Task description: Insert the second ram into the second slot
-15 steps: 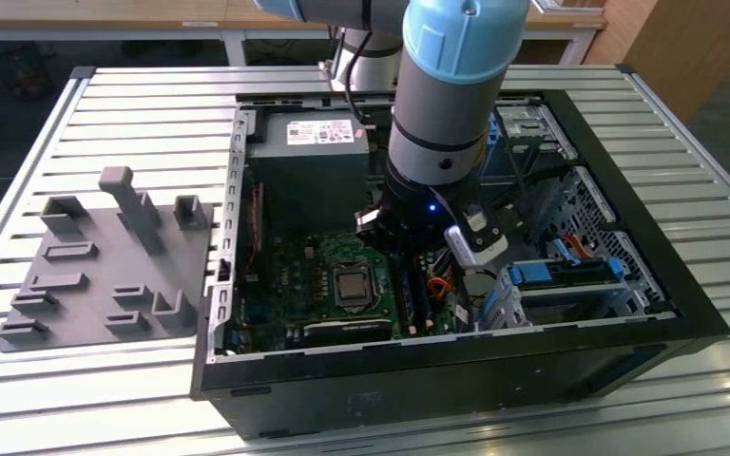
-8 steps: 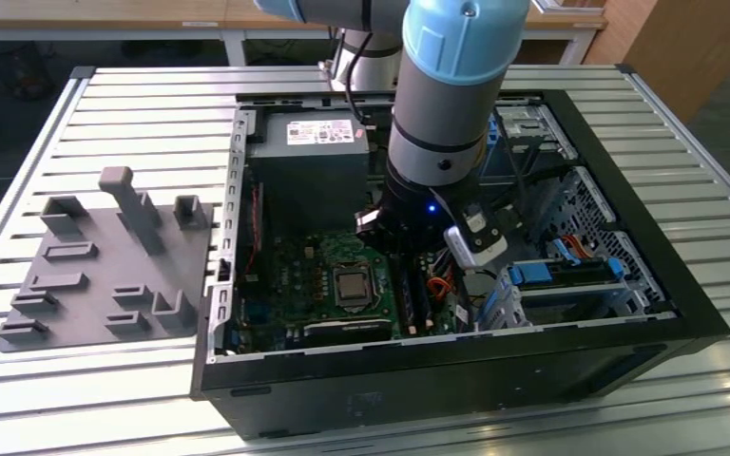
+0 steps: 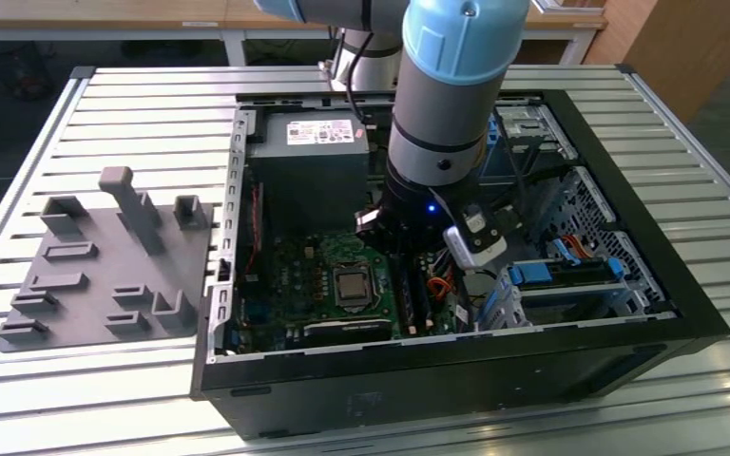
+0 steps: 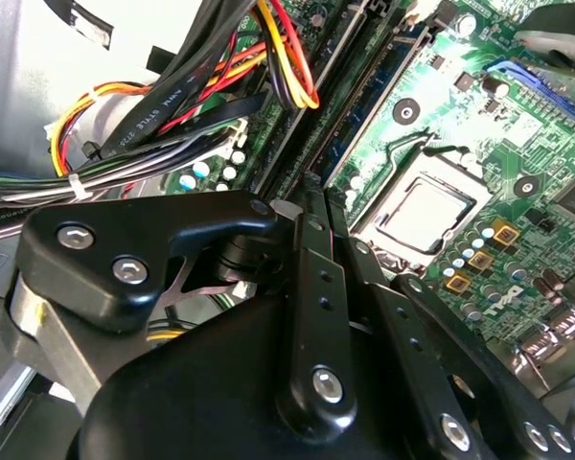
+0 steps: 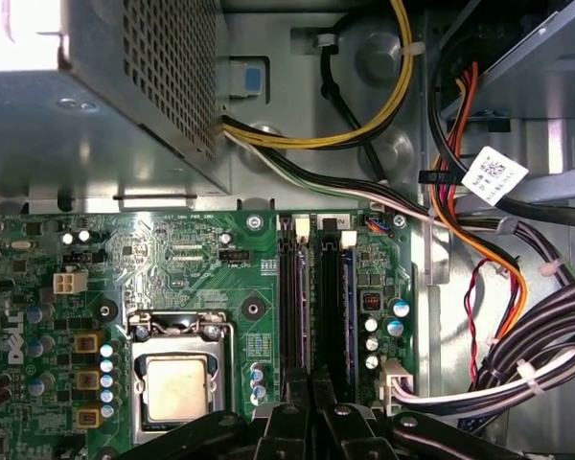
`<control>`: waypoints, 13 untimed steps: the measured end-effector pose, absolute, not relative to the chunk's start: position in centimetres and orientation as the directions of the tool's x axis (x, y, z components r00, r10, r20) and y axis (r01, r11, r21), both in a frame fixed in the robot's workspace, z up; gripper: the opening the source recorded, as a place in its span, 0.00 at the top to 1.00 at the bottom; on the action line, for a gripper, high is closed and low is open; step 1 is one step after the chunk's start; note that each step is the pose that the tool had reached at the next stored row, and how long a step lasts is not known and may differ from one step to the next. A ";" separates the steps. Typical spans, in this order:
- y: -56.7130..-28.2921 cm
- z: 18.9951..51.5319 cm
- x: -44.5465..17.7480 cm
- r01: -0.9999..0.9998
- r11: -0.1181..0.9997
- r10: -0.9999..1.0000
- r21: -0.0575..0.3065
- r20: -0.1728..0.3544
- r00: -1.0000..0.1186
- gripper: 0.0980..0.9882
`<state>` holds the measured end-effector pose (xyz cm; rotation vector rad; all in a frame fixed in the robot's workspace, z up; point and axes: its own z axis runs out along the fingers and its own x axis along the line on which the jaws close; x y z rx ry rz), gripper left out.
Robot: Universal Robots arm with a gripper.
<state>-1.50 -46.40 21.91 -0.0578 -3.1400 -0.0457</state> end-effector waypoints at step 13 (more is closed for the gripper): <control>-46.4 21.8 -1.5 0.039 0.999 0.039 0.029 0.001 -0.999 0.96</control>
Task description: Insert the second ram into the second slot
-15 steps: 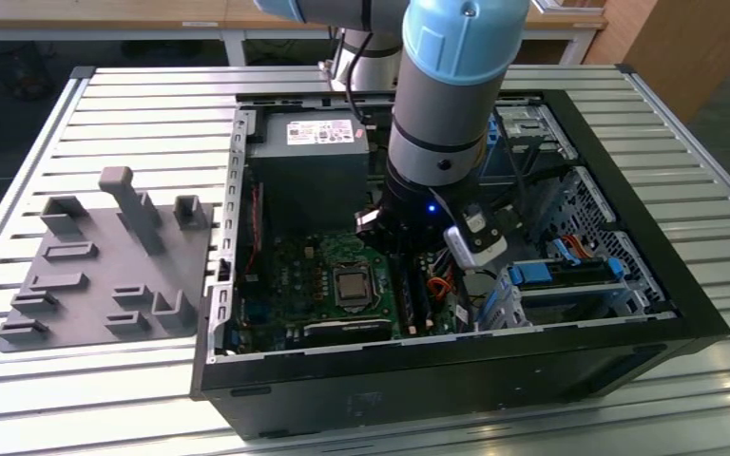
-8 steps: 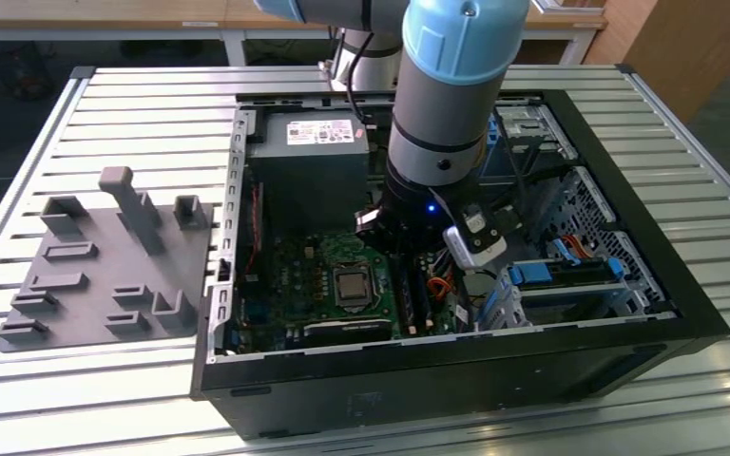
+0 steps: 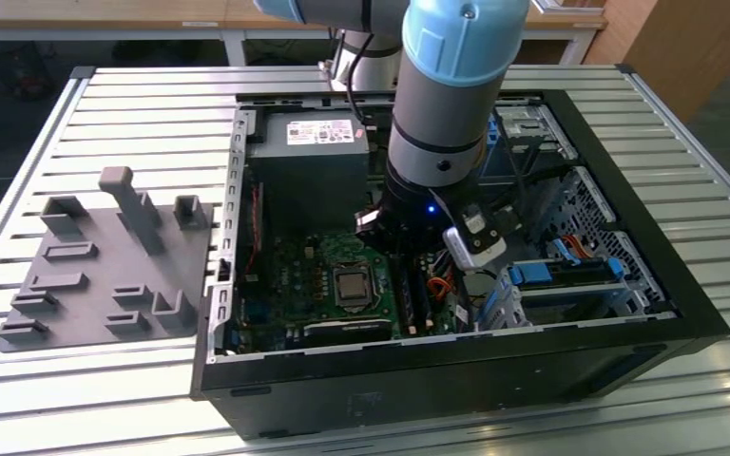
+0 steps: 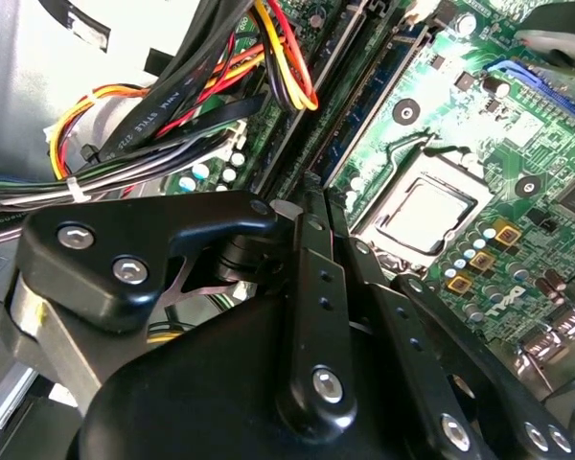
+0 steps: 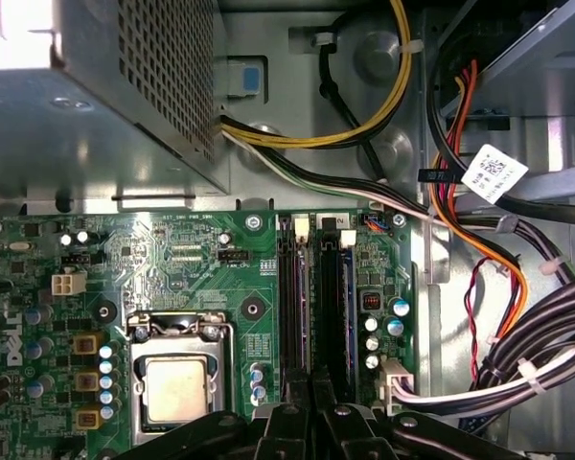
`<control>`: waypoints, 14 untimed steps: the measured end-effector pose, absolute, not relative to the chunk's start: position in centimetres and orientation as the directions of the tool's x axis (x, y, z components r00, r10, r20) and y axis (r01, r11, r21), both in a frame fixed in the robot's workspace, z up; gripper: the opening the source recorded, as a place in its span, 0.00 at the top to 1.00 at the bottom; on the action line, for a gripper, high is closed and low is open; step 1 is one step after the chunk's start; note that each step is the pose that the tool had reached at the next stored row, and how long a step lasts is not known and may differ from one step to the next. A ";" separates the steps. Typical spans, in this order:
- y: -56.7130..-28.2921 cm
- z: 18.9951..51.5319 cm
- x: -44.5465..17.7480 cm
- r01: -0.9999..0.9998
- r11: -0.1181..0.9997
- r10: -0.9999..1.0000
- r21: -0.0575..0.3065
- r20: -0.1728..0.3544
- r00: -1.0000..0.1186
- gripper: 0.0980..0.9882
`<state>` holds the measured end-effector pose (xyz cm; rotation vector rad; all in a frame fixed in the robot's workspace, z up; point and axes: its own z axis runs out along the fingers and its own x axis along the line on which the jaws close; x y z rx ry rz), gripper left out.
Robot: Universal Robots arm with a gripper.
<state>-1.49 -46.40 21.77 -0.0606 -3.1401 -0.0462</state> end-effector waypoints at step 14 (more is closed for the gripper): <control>-46.4 21.7 -1.5 0.039 0.999 0.039 0.029 0.001 -0.999 0.88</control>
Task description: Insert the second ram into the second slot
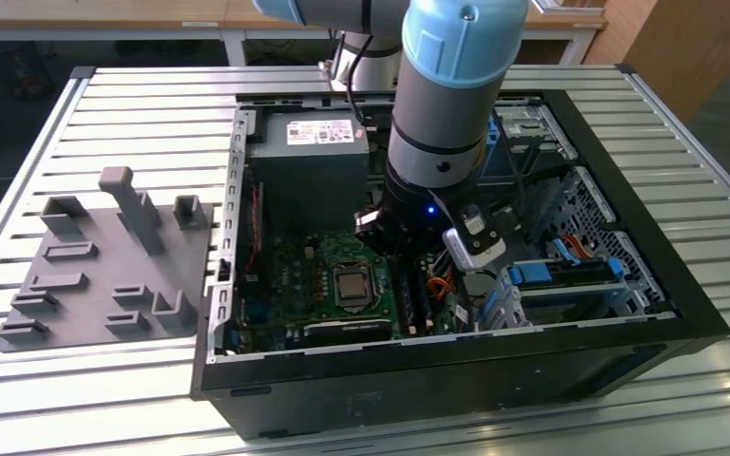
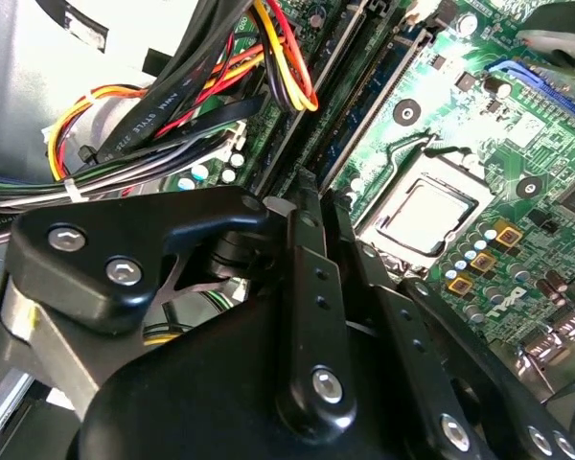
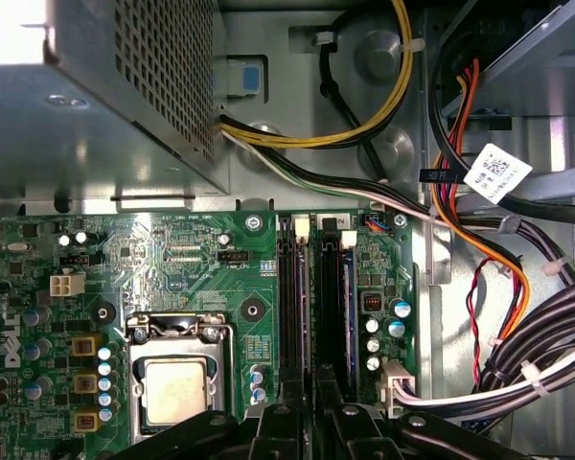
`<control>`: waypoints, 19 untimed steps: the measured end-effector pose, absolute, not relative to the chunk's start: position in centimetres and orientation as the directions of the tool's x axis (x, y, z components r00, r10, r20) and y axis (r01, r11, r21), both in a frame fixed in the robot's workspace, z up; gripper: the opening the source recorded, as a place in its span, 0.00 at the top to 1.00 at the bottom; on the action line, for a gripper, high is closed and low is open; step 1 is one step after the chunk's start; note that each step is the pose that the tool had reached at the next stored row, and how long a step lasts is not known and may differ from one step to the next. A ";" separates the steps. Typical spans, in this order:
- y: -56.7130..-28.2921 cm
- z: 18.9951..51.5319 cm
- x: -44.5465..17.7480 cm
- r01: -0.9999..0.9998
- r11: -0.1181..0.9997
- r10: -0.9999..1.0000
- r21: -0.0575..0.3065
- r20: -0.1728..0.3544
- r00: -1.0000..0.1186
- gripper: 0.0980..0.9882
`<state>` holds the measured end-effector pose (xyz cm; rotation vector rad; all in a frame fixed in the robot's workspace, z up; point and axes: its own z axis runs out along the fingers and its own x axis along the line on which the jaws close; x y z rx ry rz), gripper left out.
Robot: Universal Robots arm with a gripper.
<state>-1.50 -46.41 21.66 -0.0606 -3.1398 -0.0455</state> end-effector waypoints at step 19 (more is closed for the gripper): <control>-46.4 22.5 -1.5 0.039 0.999 0.039 0.029 0.003 -0.999 0.99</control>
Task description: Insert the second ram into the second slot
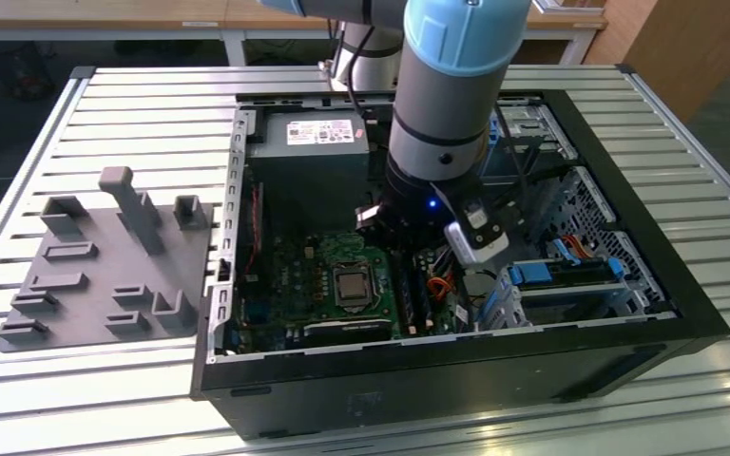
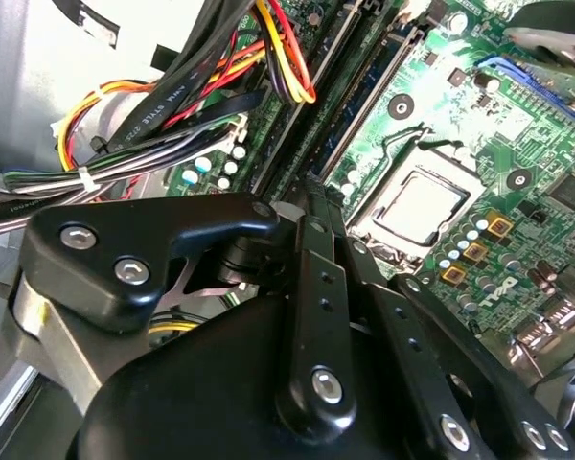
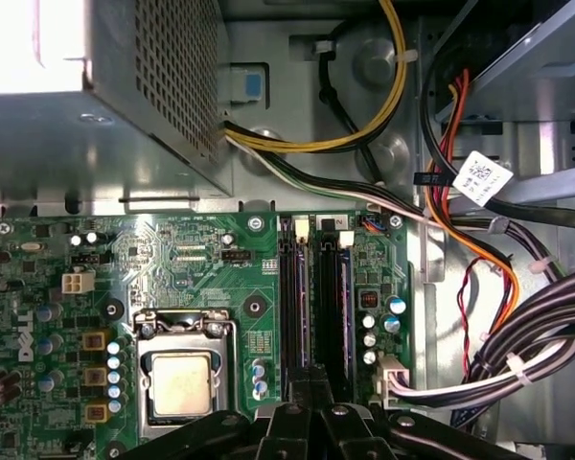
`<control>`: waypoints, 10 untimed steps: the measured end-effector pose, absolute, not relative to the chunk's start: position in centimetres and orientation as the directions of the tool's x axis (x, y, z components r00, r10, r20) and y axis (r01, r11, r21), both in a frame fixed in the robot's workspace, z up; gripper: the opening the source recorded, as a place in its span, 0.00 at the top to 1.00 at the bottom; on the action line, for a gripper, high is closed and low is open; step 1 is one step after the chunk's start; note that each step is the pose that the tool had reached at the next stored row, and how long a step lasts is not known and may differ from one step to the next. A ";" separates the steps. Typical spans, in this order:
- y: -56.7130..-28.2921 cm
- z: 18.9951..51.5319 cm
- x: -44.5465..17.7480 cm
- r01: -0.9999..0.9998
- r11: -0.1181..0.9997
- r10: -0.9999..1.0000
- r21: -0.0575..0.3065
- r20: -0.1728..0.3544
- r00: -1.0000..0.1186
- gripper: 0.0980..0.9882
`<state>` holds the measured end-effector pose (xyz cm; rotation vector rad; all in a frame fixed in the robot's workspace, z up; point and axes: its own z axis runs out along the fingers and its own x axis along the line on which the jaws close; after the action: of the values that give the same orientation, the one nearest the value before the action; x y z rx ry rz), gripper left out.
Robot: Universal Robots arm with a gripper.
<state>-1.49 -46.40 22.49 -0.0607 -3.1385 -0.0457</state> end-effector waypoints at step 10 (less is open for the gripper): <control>-46.4 21.7 -1.5 0.039 0.999 0.039 0.028 0.003 -0.999 0.99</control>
<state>-1.50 -46.40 21.66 -0.0606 -3.1383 -0.0447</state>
